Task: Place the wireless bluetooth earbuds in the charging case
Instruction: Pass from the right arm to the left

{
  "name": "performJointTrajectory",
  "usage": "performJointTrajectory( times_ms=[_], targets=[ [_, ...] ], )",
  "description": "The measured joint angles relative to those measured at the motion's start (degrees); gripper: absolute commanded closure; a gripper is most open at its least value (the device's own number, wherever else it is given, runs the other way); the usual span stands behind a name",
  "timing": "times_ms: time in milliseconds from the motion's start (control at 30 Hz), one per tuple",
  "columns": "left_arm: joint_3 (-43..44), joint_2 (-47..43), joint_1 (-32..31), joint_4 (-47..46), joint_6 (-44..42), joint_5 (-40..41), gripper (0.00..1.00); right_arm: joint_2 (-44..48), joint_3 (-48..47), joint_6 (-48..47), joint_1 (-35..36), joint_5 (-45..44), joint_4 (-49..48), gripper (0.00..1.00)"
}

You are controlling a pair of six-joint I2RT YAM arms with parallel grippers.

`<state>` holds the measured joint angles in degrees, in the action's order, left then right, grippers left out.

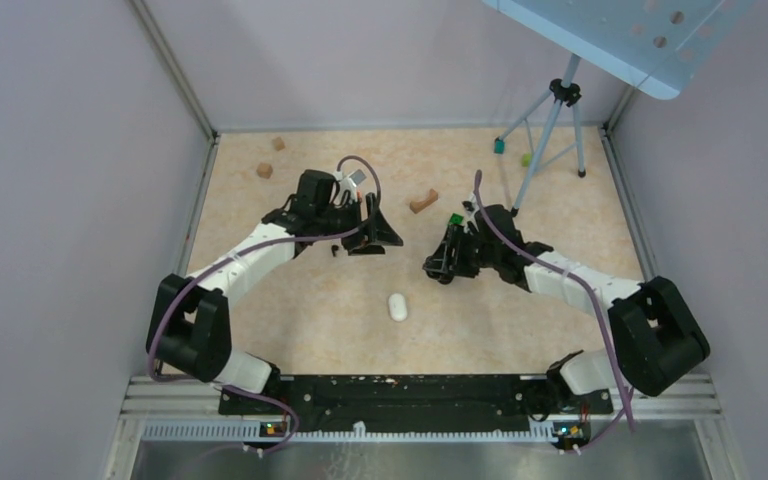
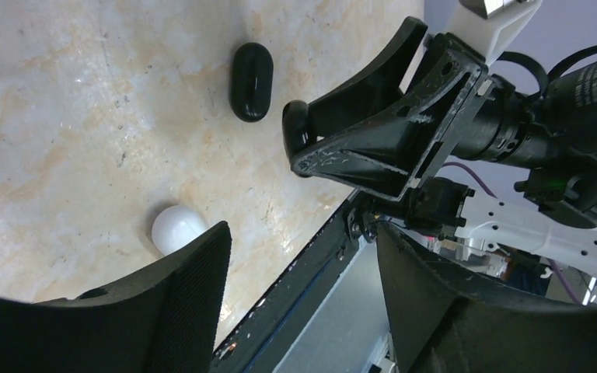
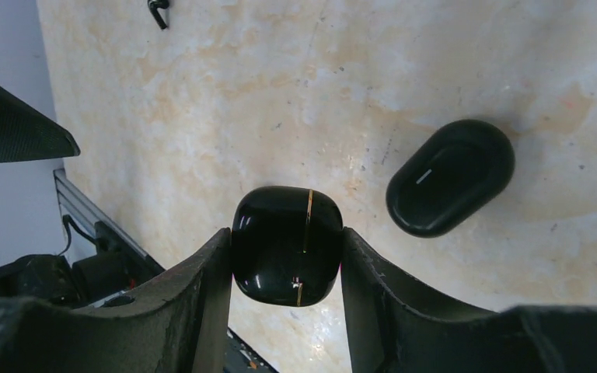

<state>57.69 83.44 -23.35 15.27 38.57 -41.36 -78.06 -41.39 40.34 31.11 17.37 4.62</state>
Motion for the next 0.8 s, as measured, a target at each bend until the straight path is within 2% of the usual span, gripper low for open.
performJointTrajectory(
  times_ms=[133, 367, 567, 700, 800],
  targets=[
    [0.6, 1.0, 0.1, -0.6, 1.4, 0.2, 0.25, -2.3, -0.3, 2.6, 0.4, 0.6, -2.2, 0.71],
    [1.3, -1.6, 0.0, -0.2, -4.7, 3.3, 0.19, -4.2, -2.7, 11.8, 0.4, -1.2, -3.4, 0.71],
    [-7.9, -8.8, -3.0, -11.0, -5.2, 4.9, 0.16, -4.1, -3.7, 19.4, 0.4, -2.6, -3.7, 0.71],
    [-13.9, -9.7, -6.3, -17.6, -3.3, 6.9, 0.16, -4.0, -3.7, 23.1, 0.4, -2.7, -4.7, 0.70],
    [-18.9, -10.4, -9.6, -24.3, -1.0, 11.8, 0.15, -4.0, -3.7, 25.6, 0.4, -2.3, -6.4, 0.70]
  ],
)
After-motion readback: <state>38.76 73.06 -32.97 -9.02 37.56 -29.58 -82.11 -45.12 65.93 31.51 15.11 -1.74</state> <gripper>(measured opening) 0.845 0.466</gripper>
